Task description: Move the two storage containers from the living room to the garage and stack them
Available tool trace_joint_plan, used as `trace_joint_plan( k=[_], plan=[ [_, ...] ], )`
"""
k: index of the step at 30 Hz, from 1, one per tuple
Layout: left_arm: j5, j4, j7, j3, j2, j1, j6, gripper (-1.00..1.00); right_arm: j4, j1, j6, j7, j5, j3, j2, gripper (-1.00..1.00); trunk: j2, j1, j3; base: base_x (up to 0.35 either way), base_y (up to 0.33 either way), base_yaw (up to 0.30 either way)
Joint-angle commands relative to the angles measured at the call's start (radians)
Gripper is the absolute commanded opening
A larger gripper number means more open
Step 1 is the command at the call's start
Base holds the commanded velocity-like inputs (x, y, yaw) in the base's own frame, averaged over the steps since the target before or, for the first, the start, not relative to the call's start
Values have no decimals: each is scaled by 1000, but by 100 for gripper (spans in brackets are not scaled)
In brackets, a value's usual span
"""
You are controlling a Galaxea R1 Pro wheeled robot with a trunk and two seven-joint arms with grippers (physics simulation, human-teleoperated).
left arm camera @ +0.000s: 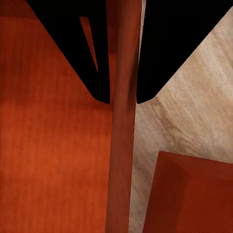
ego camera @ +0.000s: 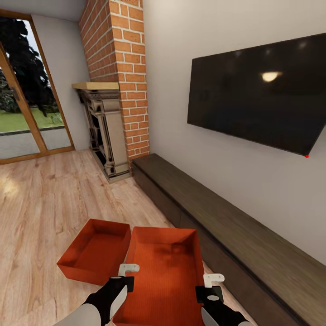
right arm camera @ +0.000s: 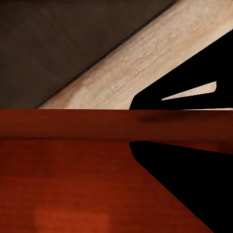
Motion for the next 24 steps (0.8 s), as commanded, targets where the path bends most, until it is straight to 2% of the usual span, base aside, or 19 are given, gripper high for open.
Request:
trace_joint_plan(
  k=[1, 16, 24],
  plan=[
    [-2, -1, 12, -10, 5, 0, 9, -100, -2, -1, 0, -9, 4, -3, -6, -100, 0, 0, -1, 0, 0, 0],
    [-2, -3, 12, -10, 4, 0, -1, -100, -2, -1, 2, -17, 3, -3, -5, -100, 0, 0, -1, 0, 0, 1],
    [-2, -3, 12, -10, 3, 0, -1, -100, -1, -1, 12, -18, 4, -3, -4, -100, 0, 0, -1, 0, 0, 234]
  ],
)
